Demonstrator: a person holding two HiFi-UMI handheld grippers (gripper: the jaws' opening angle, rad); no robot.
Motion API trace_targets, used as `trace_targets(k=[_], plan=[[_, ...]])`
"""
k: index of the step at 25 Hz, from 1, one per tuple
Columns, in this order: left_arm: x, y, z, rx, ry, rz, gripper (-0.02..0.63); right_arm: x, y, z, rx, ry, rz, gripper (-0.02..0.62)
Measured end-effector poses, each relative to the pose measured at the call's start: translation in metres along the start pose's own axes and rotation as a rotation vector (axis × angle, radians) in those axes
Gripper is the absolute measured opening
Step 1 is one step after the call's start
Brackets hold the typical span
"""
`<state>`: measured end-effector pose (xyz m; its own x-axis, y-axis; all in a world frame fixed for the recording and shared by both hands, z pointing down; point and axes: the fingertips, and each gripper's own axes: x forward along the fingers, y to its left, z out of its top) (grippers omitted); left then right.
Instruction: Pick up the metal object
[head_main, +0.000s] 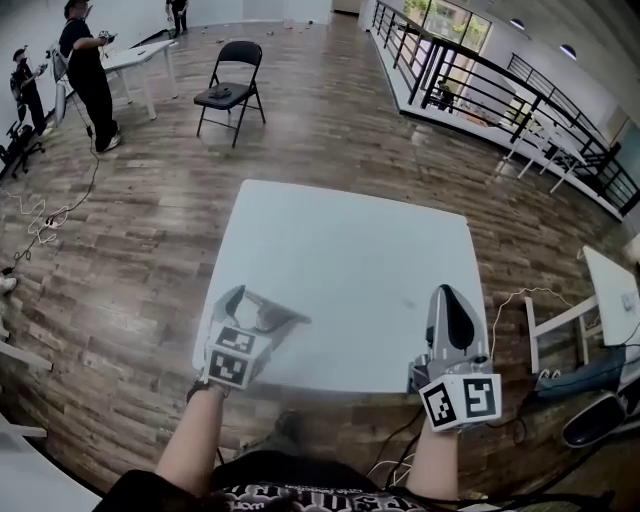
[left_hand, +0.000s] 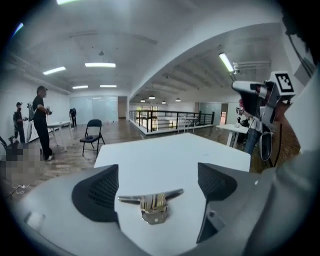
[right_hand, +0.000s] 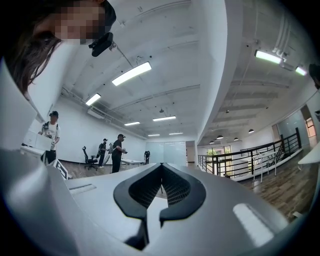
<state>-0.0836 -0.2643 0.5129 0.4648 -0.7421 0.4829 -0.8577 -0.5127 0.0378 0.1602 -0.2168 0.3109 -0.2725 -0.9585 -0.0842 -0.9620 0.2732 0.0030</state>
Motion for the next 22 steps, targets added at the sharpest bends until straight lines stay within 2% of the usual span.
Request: trace_targets(k=[4, 9, 11, 15, 19, 22], plan=[[0.033, 0.010, -0.054, -0.047, 0.239, 0.019, 0.479, 0.003, -0.005, -0.005, 0.001, 0.010, -0.007, 0.005], [0.062, 0.017, -0.098, -0.030, 0.421, 0.022, 0.479, 0.007, -0.005, -0.010, -0.003, 0.022, -0.013, 0.005], [0.070, 0.016, -0.108, -0.034, 0.458, 0.023, 0.478, 0.008, -0.006, -0.011, -0.004, 0.025, -0.016, 0.005], [0.078, 0.018, -0.108, -0.051, 0.468, 0.054, 0.475, 0.007, -0.008, -0.013, -0.004, 0.031, -0.020, 0.005], [0.076, 0.017, -0.116, -0.092, 0.524, 0.055, 0.422, 0.007, -0.008, -0.015, -0.003, 0.034, -0.023, 0.005], [0.076, 0.018, -0.117, -0.083, 0.516, 0.063, 0.416, 0.006, -0.006, -0.016, -0.002, 0.033, -0.023, 0.005]])
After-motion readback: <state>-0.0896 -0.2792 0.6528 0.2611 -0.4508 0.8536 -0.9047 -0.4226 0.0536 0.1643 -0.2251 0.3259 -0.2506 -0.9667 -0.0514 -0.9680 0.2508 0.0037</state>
